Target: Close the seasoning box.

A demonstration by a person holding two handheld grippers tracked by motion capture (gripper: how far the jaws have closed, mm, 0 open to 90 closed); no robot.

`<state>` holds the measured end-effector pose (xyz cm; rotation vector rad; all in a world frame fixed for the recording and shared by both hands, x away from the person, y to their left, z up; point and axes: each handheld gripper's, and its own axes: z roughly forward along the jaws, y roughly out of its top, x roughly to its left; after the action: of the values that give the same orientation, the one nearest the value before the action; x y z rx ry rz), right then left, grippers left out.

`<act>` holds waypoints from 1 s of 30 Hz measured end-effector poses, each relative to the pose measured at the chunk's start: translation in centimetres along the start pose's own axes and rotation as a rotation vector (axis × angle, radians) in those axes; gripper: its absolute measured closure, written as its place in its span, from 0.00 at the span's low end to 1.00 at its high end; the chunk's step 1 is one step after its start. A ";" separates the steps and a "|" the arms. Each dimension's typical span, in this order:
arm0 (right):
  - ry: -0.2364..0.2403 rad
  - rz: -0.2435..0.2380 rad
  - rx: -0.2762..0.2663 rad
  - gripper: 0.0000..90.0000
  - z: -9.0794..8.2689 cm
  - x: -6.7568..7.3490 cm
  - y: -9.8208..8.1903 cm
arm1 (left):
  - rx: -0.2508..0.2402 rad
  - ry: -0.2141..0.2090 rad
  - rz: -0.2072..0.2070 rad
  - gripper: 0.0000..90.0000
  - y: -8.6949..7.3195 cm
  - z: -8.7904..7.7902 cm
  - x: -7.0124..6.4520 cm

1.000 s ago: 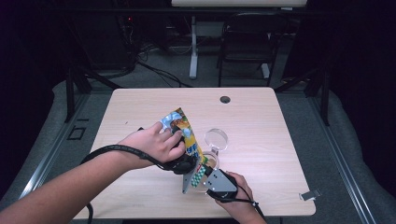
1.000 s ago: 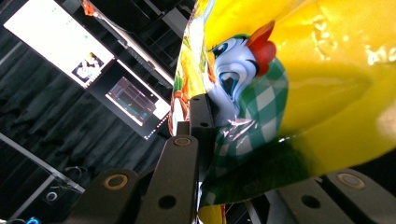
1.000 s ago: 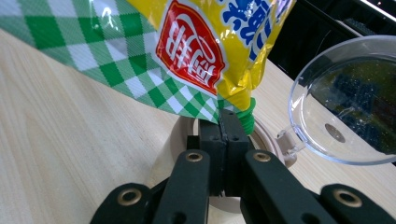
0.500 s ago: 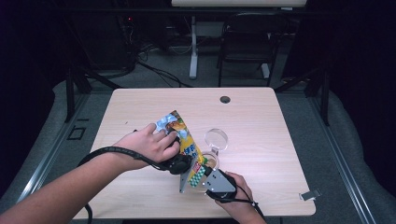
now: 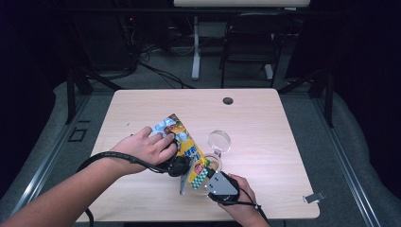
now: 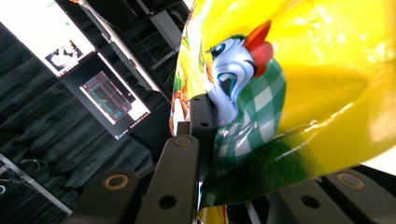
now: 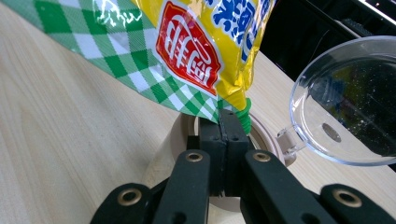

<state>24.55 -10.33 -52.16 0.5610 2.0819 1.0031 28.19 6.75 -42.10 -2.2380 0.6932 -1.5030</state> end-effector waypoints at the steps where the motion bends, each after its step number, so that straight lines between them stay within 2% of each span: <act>1: -0.004 0.008 -0.013 1.00 0.1 0.1 0.0 | -0.001 -0.003 -0.007 0.96 -0.1 0.0 -0.1; 2: -0.006 -0.006 -0.005 1.00 0.1 0.1 0.0 | -0.001 -0.005 -0.016 0.96 -0.1 0.1 -0.2; 9: -0.012 -0.015 0.008 1.00 0.1 0.2 0.0 | -0.008 -0.030 -0.061 0.96 -0.3 0.5 -1.0; 14: -0.017 -0.018 0.006 1.00 0.1 0.2 0.0 | -0.013 -0.038 -0.084 0.96 -0.5 0.7 -1.4; 18: -0.020 -0.024 0.005 1.00 -0.1 0.2 0.2 | -0.018 -0.053 -0.117 0.96 -0.7 0.9 -1.7; 23: -0.023 -0.020 -0.008 1.00 -0.2 0.1 0.3 | -0.017 -0.053 -0.138 0.96 -0.9 1.0 -1.8; 24: -0.022 -0.021 -0.010 1.00 -0.2 0.0 0.3 | -0.017 -0.067 -0.146 0.96 -0.9 1.1 -1.9; 30: -0.023 -0.026 -0.018 1.00 -0.2 0.0 0.5 | -0.025 -0.082 -0.183 0.96 -1.1 1.4 -2.4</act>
<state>24.47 -10.14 -51.73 0.5324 2.0528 0.9948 28.98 9.07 -43.84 -2.4235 0.4961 -1.4813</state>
